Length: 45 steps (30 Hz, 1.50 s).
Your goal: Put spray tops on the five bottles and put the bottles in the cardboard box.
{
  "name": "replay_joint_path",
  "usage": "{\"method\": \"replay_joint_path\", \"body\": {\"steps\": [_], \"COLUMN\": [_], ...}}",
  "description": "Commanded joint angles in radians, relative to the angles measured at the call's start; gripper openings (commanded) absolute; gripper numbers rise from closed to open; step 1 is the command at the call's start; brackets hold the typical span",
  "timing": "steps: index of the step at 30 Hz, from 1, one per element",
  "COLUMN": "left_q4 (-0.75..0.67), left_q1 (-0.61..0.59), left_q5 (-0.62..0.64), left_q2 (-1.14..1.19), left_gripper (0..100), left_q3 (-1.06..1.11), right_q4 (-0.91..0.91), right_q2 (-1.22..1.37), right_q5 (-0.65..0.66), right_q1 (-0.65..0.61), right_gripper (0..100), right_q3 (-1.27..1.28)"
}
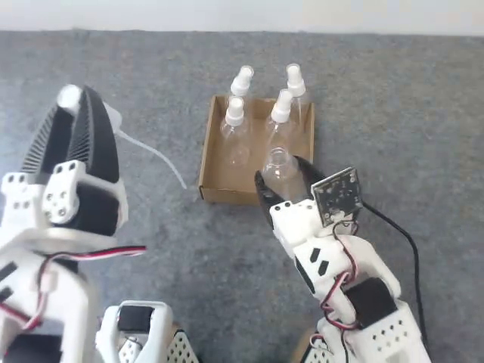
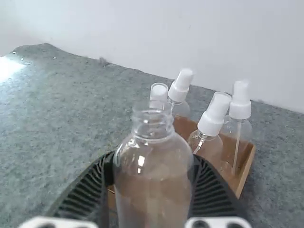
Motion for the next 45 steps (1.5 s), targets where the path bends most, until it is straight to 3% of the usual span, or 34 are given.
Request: {"method": "replay_joint_path", "body": {"steps": [1, 12, 23, 33, 39, 45], "left_q4": [-0.084, -0.27, -0.275, -0.276, -0.272, -0.273], "left_q1": [0.003, 0.003, 0.005, 0.12, 0.117, 0.117], "left_q5": [0.029, 0.029, 0.08, 0.08, 0.08, 0.08], "left_q2": [-0.08, -0.272, -0.377, -0.384, -0.384, -0.385], "left_gripper": [1, 1, 1, 1, 1, 1], "left_q3": [0.071, 0.323, 0.392, 0.443, 0.443, 0.475], "right_q4": [-0.068, -0.096, -0.096, -0.096, -0.111, -0.222], "right_q2": [-0.028, -0.028, -0.028, -0.028, -0.028, -0.028], "right_q5": [0.018, 0.025, 0.026, 0.028, 0.158, 0.183], "right_q1": [-0.016, -0.09, -0.143, -0.231, -0.306, -0.346], "right_gripper": [4.8, 4.8, 4.8, 4.8, 4.8, 4.8], "right_q3": [0.026, 0.086, 0.109, 0.115, 0.141, 0.207]}}
